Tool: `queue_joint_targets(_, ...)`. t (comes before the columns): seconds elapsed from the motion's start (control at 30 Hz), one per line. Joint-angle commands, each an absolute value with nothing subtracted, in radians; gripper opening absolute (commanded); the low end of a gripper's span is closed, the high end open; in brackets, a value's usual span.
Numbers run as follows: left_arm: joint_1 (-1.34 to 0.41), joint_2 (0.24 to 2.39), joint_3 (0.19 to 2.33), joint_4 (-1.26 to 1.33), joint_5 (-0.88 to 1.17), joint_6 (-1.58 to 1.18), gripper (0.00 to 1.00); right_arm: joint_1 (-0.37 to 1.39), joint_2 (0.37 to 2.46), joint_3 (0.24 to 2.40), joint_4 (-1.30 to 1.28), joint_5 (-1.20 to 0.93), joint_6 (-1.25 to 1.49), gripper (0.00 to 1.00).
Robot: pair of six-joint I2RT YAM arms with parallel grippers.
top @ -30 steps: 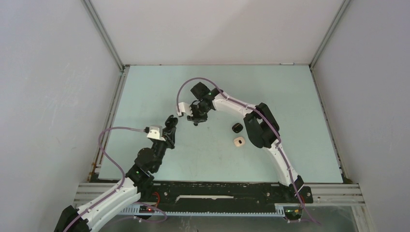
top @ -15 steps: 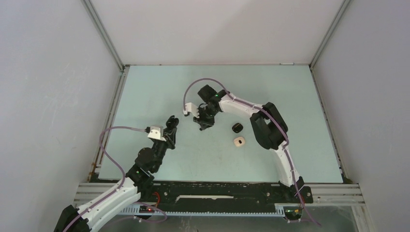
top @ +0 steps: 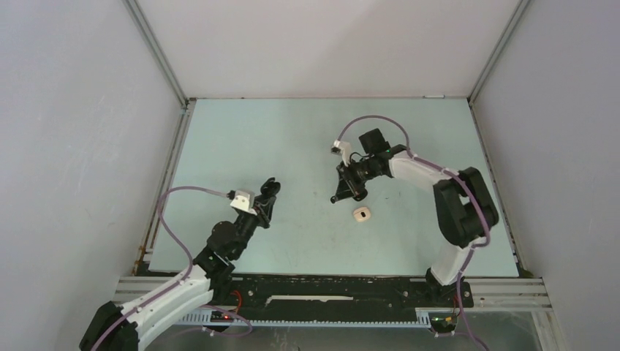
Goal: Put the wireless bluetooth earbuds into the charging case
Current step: Insert the right earbud into the right side groove of the charging case.
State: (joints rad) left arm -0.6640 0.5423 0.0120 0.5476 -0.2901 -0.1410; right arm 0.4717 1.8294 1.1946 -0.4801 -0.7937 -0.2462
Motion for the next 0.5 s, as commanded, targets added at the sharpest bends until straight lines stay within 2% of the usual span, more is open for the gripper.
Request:
queue_joint_targets(0.0,-0.658,0.651,-0.006,0.726,-0.046,-0.147,0.00,0.477,1.617,1.118,-0.335,-1.001,-0.106,0.03)
queue_joint_targets(0.13,-0.660,0.772,0.027,0.875,0.175,-0.179,0.00,0.493,1.442,1.027,-0.229,-1.033,-0.050,0.03)
queue_joint_targets(0.3,-0.665,0.920,0.027,1.098,0.389,-0.244,0.00,0.565,1.286,0.968,-0.205,-0.959,-0.075,0.03)
queue_joint_targets(0.47,-0.668,1.050,0.029,1.304,0.492,-0.319,0.00,0.594,1.303,0.967,-0.174,-0.958,-0.021,0.04)
